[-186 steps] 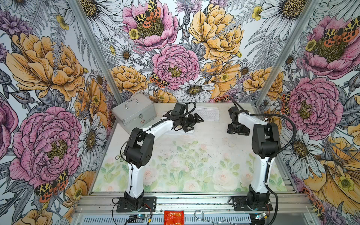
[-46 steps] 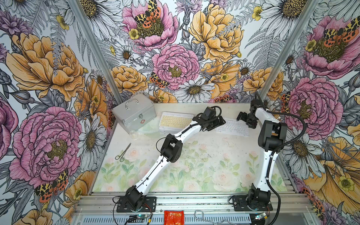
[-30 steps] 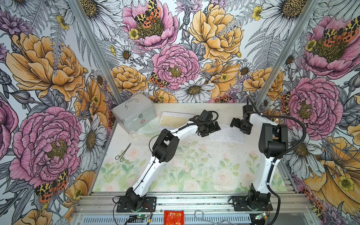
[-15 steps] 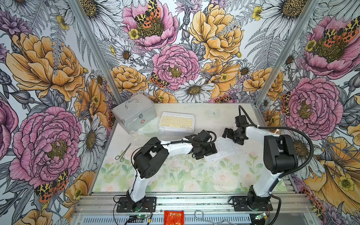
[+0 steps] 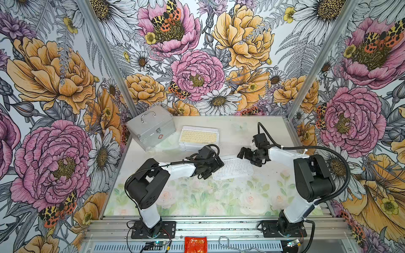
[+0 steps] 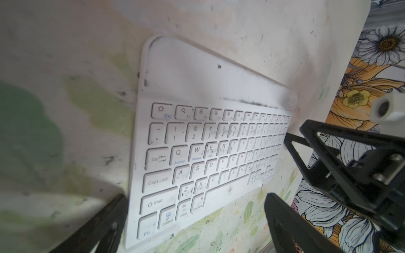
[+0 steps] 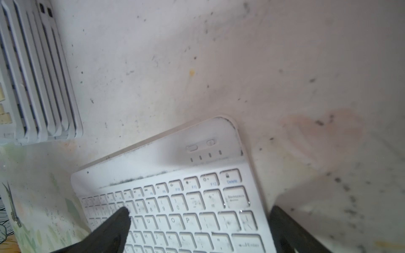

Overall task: Stack the numeric keypads
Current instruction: Move the numeric keypad to the center of the board.

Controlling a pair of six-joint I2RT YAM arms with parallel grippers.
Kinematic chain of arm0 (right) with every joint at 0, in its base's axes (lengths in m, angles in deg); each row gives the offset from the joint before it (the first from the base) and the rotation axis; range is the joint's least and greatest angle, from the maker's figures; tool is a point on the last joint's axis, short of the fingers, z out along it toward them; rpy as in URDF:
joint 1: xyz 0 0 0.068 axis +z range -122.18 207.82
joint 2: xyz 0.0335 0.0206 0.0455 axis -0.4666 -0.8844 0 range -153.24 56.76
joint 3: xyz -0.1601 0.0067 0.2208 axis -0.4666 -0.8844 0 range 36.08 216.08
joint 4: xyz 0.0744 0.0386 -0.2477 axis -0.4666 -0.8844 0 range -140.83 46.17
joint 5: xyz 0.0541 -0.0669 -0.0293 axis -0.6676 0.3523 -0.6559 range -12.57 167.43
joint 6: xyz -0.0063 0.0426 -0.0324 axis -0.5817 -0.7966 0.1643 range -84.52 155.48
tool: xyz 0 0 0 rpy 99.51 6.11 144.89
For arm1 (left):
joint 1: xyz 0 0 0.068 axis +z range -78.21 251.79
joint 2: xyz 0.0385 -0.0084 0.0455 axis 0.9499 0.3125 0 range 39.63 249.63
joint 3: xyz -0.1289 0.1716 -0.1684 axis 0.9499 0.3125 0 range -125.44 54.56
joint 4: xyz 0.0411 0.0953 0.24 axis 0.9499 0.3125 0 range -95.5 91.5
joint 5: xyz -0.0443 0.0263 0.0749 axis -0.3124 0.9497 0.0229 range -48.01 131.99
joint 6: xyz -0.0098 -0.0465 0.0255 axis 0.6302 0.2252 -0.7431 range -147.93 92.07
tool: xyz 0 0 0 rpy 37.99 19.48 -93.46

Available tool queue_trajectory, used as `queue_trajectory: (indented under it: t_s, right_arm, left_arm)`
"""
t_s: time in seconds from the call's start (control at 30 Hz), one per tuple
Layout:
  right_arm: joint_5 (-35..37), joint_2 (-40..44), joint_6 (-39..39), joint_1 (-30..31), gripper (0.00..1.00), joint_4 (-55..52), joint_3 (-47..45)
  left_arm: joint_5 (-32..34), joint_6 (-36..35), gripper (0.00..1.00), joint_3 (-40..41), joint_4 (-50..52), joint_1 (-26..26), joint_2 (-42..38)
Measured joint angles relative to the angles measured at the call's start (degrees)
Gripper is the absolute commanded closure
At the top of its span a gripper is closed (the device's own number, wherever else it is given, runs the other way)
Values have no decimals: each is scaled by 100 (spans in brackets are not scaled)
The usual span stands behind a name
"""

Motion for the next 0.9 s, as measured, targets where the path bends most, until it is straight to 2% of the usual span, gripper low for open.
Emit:
queue_trajectory:
  t_s: [0.2,0.43,0.57,0.77,0.9]
  right_arm:
    - [-13,-11,-498,560,0,96,2]
    - [-118,-33,-824,645,0,271,0]
    - [-267,2,-817,476,0,236,-28]
    - [-662,-138,-560,-195,0,197,85]
    - [-1047,-599,-354,-485,0,269,579]
  left_arm:
    - [-313,-400,1,391,166,651,-398]
    - [-920,-946,1,417,369,1233,-525]
    - [-1123,-1180,1,417,476,1403,-522]
    - [-1226,-1432,1,417,531,1615,-520]
    - [-1233,-1453,1,299,538,1456,-389]
